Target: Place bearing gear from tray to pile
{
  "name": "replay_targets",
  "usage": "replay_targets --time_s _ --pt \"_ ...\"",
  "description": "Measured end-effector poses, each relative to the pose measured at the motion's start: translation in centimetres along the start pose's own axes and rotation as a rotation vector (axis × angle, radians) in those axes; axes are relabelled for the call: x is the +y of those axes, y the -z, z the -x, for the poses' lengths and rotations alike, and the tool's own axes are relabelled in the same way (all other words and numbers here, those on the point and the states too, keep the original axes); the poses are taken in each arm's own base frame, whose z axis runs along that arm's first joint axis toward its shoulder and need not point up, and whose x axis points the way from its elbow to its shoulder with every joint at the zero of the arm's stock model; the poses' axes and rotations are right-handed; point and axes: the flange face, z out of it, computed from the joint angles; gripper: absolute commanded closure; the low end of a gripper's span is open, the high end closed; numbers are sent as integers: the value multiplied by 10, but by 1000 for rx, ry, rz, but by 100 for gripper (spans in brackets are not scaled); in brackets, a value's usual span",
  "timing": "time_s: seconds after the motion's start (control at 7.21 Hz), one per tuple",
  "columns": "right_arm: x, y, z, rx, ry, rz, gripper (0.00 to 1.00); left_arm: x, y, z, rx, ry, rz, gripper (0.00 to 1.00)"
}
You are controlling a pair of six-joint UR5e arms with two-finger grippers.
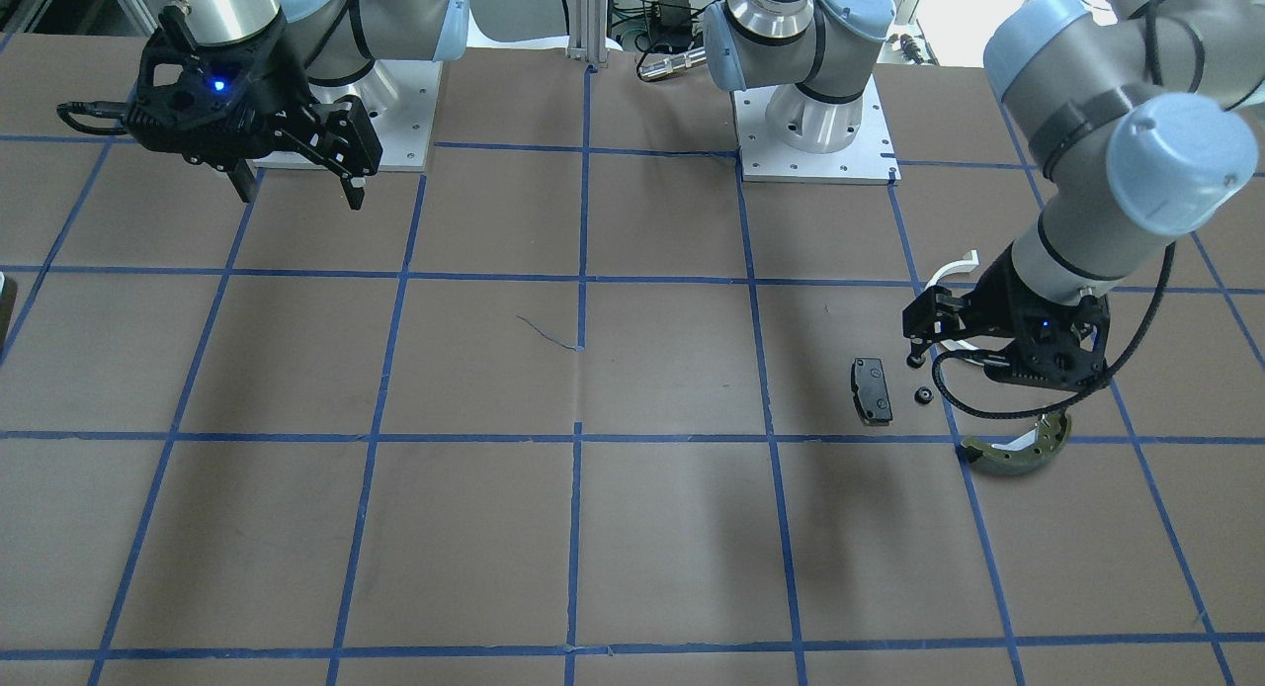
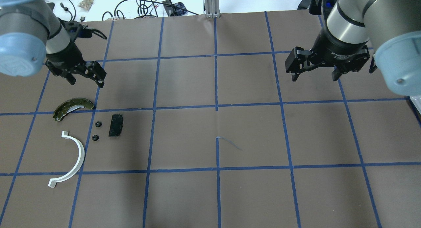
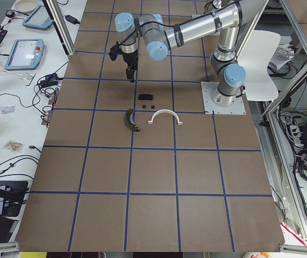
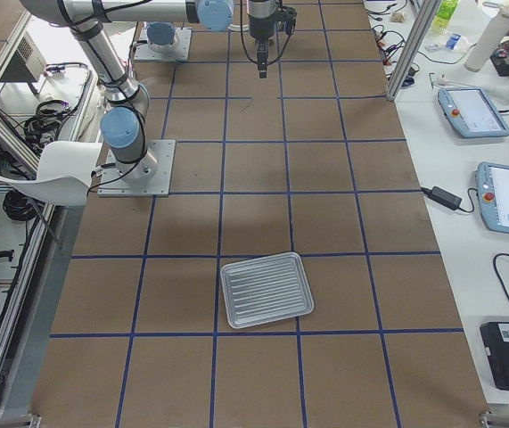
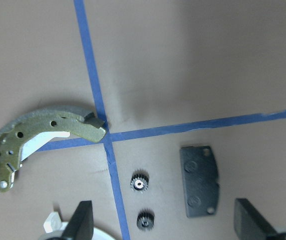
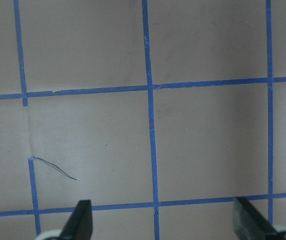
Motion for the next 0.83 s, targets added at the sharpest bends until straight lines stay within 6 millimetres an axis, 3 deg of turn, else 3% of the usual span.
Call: replay_targets --time_s 0.28,0.42,0.83 --pt "-6 4 0 -1 4 -12 0 14 70 -59 42 91 -55 0" --pt "-13 4 0 0 6 -18 0 30 93 -76 47 114 -83 0" --pt "-20 0 3 -3 13 0 0 72 113 -123 47 171 -57 0"
